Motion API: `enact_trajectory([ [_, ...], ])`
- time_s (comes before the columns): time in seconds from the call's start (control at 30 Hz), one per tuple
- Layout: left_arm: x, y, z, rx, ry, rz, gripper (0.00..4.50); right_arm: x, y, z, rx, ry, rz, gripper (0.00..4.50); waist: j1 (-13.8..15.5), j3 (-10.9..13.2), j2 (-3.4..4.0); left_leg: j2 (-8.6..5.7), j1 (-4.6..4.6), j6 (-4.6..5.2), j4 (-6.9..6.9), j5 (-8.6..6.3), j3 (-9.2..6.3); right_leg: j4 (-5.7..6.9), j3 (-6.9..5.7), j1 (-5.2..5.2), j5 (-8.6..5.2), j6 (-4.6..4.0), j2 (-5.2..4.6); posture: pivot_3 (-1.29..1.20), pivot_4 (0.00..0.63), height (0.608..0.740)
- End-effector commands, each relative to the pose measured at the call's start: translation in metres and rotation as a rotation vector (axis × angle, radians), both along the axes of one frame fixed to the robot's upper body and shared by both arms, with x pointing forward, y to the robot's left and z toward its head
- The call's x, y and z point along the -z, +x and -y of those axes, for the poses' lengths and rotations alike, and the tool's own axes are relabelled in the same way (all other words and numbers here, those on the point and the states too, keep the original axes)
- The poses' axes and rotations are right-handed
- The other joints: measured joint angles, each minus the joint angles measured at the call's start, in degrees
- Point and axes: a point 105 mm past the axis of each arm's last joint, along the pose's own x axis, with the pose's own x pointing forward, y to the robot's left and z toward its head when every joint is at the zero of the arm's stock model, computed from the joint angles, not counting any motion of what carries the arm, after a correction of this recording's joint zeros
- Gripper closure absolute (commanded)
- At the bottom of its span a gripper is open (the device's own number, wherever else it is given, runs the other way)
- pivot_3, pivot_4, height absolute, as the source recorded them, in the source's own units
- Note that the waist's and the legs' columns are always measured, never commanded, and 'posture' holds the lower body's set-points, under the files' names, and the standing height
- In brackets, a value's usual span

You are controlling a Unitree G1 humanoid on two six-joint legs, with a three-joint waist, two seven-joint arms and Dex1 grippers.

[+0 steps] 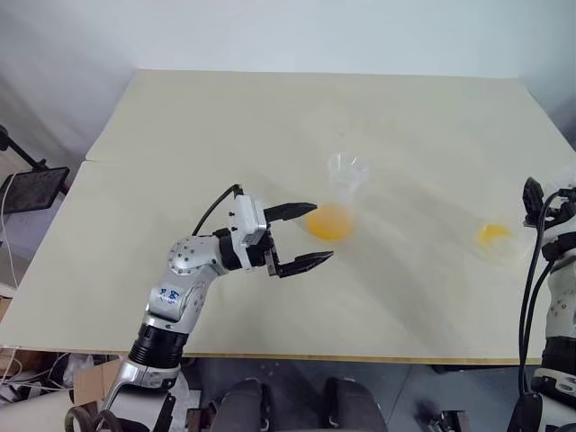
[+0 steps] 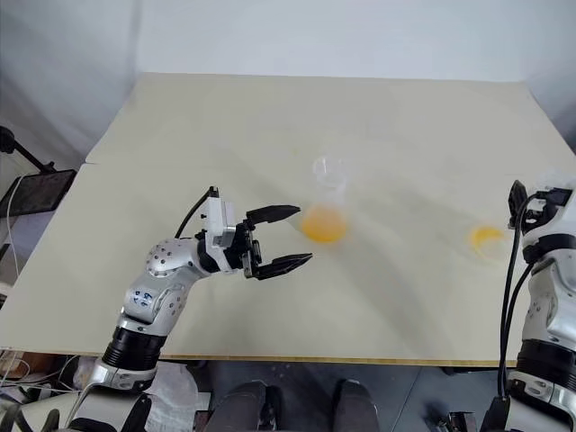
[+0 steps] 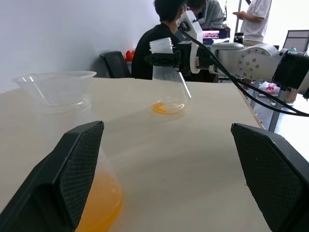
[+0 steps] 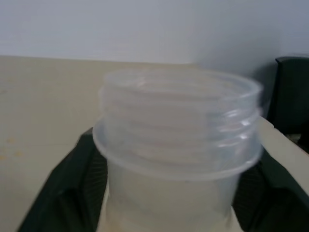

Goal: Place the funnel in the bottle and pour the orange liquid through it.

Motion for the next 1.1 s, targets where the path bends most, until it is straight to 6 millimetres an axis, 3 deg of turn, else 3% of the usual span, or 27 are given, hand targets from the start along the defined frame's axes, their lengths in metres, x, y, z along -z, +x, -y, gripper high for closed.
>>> enact_trajectory([
  [0.03, -0.01, -0.003, -0.002, 0.007, -0.02, 0.039, 0.0, -0.024, -0.012, 0.004, 0.001, -0.003, 0.094, 0.05, -0.02, 0.0, 0.0, 0.0, 0.0, 0.0, -0.01, 0.0, 0.01, 0.03, 0.0, -0.02, 0.0, 0.0, 0.0, 0.0, 0.15, 0.74],
  [0.4, -0.011, 0.0, -0.006, 0.004, -0.005, 0.039, 0.0, -0.057, -0.032, -0.009, -0.049, -0.041, 0.211, 0.05, 0.03, 0.0, 0.0, 0.0, -0.04, 0.0, -0.02, 0.0, 0.05, 0.05, 0.05, -0.1, 0.0, 0.0, 0.0, 0.0, 0.15, 0.74],
  [0.7, -0.011, 0.0, -0.009, -0.009, 0.0, 0.041, 0.0, -0.083, -0.036, -0.005, -0.001, -0.174, 0.302, 0.05, 0.01, 0.0, 0.0, -0.01, -0.03, 0.0, -0.02, 0.0, 0.08, 0.04, 0.07, -0.11, 0.0, 0.0, 0.01, 0.0, 0.15, 0.74],
  [0.87, -0.009, -0.002, -0.019, -0.014, 0.01, 0.027, 0.0, -0.105, -0.03, -0.021, -0.069, -0.275, 0.396, 0.05, -0.15, 0.01, 0.01, 0.01, -0.03, 0.0, -0.03, 0.0, 0.14, 0.05, 0.12, -0.15, 0.0, 0.0, 0.02, 0.0, 0.15, 0.74],
  [1.1, -0.007, 0.003, -0.047, -0.088, 0.031, 0.009, 0.0, -0.119, -0.017, -0.068, -0.39, -0.292, 0.429, 0.05, -0.44, 0.01, 0.01, 0.04, -0.03, 0.0, -0.02, 0.0, 0.09, 0.09, 0.09, -0.14, 0.0, 0.0, 0.02, 0.0, 0.15, 0.74],
])
